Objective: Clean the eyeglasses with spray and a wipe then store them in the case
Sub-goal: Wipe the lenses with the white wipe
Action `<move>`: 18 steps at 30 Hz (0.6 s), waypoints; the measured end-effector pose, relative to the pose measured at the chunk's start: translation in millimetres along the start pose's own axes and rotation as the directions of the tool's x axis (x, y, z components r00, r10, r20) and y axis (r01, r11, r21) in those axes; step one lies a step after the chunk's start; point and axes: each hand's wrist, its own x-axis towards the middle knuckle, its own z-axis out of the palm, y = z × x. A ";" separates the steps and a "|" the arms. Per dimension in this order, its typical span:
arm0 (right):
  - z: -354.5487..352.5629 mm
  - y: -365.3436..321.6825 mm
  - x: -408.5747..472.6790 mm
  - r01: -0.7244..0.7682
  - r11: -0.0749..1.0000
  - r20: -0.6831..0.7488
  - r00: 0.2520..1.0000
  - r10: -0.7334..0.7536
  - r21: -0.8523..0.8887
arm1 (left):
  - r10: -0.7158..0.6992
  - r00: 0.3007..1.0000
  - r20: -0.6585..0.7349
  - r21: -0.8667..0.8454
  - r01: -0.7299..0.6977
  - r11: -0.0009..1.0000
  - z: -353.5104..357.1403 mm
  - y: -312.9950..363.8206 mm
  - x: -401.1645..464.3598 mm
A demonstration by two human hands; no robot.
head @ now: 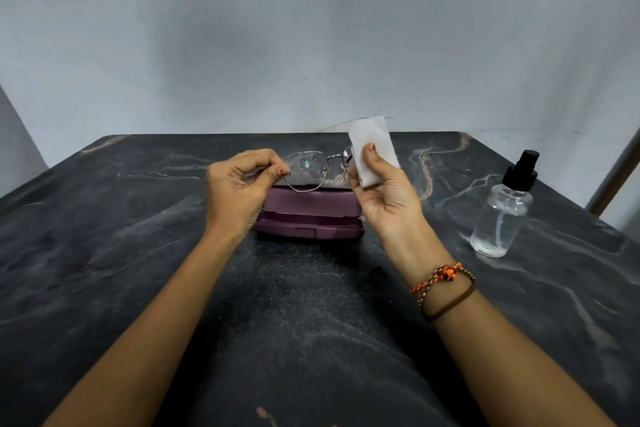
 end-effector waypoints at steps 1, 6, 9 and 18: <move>-0.5 0.7 -0.5 -0.003 1.000 -0.029 1.000 0.003 0.006 | 0.002 1.000 -0.001 0.006 -0.002 1.000 0.2 0.3 -0.3; -2.5 -2.8 -0.6 0.002 1.000 0.090 0.996 -0.001 -0.012 | 0.018 1.000 -0.019 -0.018 -0.019 1.000 2.1 3.5 -1.0; -3.6 -1.9 -0.9 0.009 0.997 0.187 0.982 0.006 -0.081 | 0.020 0.999 -0.033 -0.035 -0.022 0.999 3.0 5.1 -1.9; -5.0 -8.4 -2.0 0.079 0.950 0.092 0.994 -0.054 -0.302 | 0.020 1.000 -0.012 0.027 -0.020 0.999 -0.8 1.5 0.7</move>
